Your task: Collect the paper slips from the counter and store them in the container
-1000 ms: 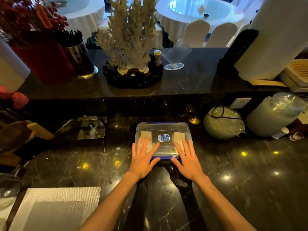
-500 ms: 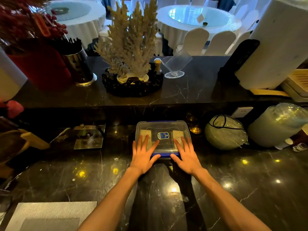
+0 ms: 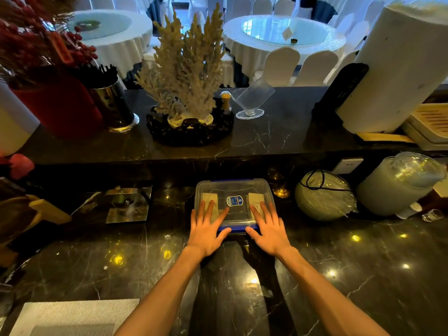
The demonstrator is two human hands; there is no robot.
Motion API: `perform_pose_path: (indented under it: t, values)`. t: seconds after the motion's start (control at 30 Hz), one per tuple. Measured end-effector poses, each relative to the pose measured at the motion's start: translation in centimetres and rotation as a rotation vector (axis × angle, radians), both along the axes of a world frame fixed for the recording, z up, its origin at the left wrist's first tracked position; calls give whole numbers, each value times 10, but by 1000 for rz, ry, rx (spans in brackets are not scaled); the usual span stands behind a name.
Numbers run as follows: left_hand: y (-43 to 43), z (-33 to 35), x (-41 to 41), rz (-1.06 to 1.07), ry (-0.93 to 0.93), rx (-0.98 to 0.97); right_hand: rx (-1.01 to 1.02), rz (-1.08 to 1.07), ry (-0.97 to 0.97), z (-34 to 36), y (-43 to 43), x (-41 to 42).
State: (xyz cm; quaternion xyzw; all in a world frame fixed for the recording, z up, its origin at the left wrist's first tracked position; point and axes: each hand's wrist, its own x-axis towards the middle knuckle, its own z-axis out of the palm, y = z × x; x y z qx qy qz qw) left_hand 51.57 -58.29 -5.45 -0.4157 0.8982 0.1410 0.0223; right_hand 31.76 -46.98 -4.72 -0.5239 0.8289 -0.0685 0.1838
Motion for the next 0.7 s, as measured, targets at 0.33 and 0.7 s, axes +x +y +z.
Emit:
perform_pose_path:
  t: [0.33,0.7]
  values:
    - [-7,46,0,-42,-190,60,137,25,23,42,-8,-1]
    - [21,143,51,3,-202,-27,-187,29,6,134,32,7]
